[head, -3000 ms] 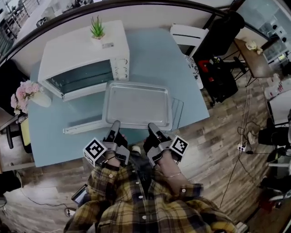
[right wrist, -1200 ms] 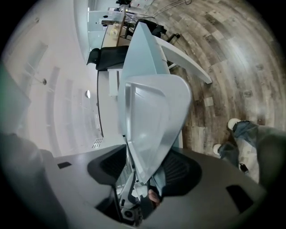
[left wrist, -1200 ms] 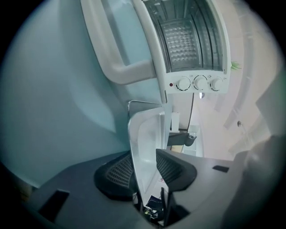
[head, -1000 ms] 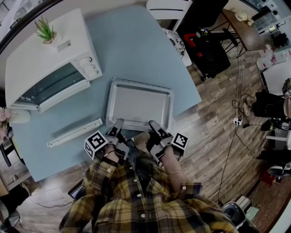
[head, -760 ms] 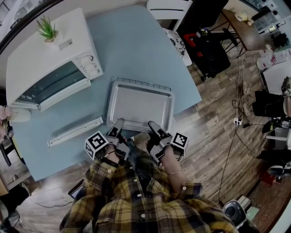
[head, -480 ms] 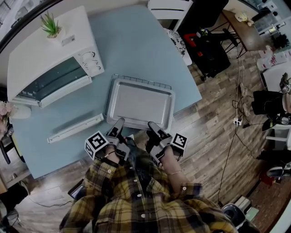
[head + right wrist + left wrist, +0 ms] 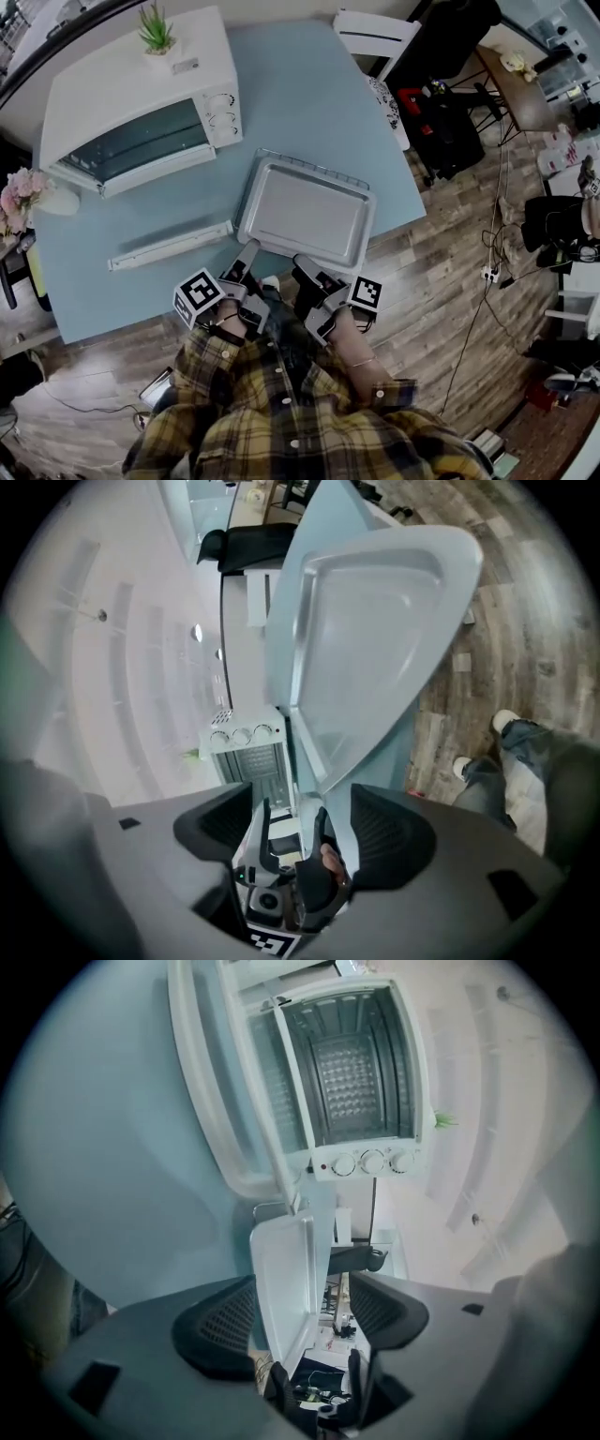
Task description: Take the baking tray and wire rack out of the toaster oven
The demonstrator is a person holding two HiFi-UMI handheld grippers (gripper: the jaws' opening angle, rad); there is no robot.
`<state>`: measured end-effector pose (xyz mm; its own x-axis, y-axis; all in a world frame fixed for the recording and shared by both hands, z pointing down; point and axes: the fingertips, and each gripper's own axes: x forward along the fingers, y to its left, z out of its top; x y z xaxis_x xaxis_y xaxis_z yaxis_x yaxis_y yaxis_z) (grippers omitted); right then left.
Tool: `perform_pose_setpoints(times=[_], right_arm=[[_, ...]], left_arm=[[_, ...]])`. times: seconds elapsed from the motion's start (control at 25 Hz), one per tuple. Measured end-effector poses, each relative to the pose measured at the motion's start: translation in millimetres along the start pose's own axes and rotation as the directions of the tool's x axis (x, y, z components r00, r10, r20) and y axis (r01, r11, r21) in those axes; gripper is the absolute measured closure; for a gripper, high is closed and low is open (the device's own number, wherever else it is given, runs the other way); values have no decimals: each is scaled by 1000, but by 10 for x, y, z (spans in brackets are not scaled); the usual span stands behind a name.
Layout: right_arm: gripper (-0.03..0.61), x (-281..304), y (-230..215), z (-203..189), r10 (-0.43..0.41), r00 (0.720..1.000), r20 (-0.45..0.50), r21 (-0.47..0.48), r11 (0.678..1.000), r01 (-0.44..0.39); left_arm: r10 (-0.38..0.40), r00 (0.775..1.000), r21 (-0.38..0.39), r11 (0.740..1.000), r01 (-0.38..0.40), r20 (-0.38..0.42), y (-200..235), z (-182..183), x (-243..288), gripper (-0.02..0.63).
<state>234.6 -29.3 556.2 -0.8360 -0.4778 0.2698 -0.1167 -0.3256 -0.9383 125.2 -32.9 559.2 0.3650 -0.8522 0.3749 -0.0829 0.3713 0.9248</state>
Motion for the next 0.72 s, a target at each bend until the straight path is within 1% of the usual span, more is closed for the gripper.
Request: perform_pose_setpoints(times=[0.08, 0.2, 0.32, 0.4, 0.44, 0.52, 0.56, 0.6, 0.68, 0.72], right_arm=[[261, 73, 158, -75, 8, 999, -38, -76, 997, -11], [262, 236, 459, -122, 39, 996, -82, -197, 979, -54], [263, 454, 799, -180, 80, 989, -124, -313, 943, -115], [268, 615, 1036, -271, 106, 982, -155, -397, 904, -160], [274, 697, 1156, -335, 116, 978, -173, -445, 877, -183], [292, 844, 1378, -472, 119, 972, -201, -551, 807, -213], [309, 903, 1474, -533, 112, 972, -205, -607, 765, -216], [325, 956, 1561, -587, 103, 974, -203, -660, 721, -214], [350, 1067, 1739, -704, 97, 975, -200, -746, 630, -216], [362, 1130, 1834, -778, 104, 974, -204, -779, 586, -225]], left_arm=[[-30, 999, 8, 1000, 29, 37, -89, 94, -117, 314], [-84, 991, 23, 996, 82, 102, -243, 293, -290, 318], [-153, 974, 63, 987, 145, 165, -443, 557, -476, 322], [-193, 961, 109, 979, 174, 201, -582, 768, -638, 328], [-229, 948, 128, 970, 205, 220, -679, 878, -722, 331], [-302, 918, 173, 949, 264, 255, -889, 1082, -902, 333], [-311, 912, 210, 943, 260, 267, -952, 1177, -1007, 339], [-303, 912, 250, 939, 236, 277, -983, 1268, -1118, 343], [-293, 907, 307, 931, 199, 302, -1031, 1444, -1325, 360], [-299, 902, 356, 916, 182, 310, -1073, 1544, -1426, 368]])
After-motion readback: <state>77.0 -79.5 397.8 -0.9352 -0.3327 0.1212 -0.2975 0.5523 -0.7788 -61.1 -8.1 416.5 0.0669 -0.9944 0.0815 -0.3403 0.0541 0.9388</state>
